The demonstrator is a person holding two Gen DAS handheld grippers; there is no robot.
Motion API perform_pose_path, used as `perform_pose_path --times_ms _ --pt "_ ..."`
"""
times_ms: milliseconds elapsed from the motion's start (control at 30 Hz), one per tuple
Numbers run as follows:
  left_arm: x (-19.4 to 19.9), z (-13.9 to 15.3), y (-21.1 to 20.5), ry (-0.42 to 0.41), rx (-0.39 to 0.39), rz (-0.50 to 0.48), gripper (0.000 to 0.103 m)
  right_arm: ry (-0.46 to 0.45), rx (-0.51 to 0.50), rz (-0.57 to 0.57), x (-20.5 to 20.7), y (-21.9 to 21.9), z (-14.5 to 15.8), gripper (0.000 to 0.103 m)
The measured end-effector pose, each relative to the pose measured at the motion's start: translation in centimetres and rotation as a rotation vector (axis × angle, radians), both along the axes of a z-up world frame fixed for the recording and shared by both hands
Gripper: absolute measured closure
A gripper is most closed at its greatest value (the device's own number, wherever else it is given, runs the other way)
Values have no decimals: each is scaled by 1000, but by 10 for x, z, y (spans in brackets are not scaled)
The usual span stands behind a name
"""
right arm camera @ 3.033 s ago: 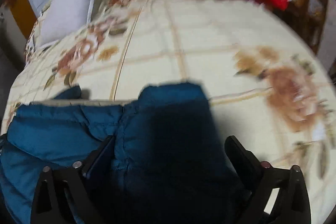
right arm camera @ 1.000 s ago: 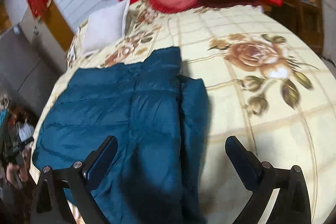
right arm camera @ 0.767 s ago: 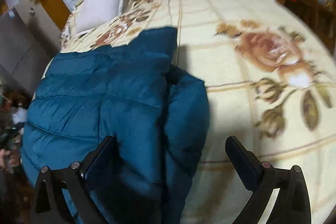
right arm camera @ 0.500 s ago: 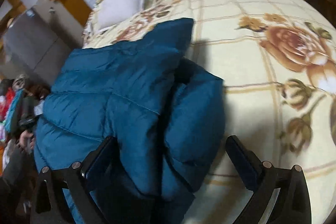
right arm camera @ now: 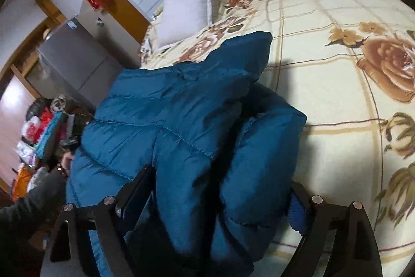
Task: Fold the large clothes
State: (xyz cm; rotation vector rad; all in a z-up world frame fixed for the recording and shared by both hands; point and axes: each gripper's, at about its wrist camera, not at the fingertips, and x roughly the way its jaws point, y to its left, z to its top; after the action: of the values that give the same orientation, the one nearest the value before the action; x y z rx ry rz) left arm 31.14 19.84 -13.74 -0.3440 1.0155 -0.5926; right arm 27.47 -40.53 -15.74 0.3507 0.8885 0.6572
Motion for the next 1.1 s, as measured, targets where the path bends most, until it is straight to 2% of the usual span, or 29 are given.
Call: perform_pose_path --times_ms 133,200,233,267,300,333,400,533,667,733,933,1100 --pt "2 -2 -1 -28 3 13 34 -11 -41 -20 7 7 2 14" --pt "-1 -1 -5 -45 7 30 48 -12 -48 -16 7 11 3 14" --pt "-4 0 -5 -55 8 40 51 -14 -57 -14 7 13 4 16" --pt "-10 2 -7 -74 24 60 58 -16 -76 -20 7 15 5 21" --pt "-17 7 -9 -96 41 82 66 -32 -119 -35 4 19 9 34" --pt "-24 11 -12 -114 56 109 68 -75 -160 -45 -3 24 18 48" --pt "-37 21 -17 -147 98 148 76 -143 -235 -57 -18 39 34 62" --pt "-60 50 -31 -199 217 183 81 -200 -342 -100 -43 56 63 73" --pt "-79 82 -39 -224 290 176 83 -248 -372 -124 -68 61 94 75" --pt "-89 91 -36 -225 291 172 84 -257 -380 -123 -81 63 110 75" --pt "-108 124 -52 -234 208 165 84 -287 -444 -160 -100 52 156 76" --pt "-83 146 -90 -245 188 148 84 -290 -490 -188 -88 24 185 76"
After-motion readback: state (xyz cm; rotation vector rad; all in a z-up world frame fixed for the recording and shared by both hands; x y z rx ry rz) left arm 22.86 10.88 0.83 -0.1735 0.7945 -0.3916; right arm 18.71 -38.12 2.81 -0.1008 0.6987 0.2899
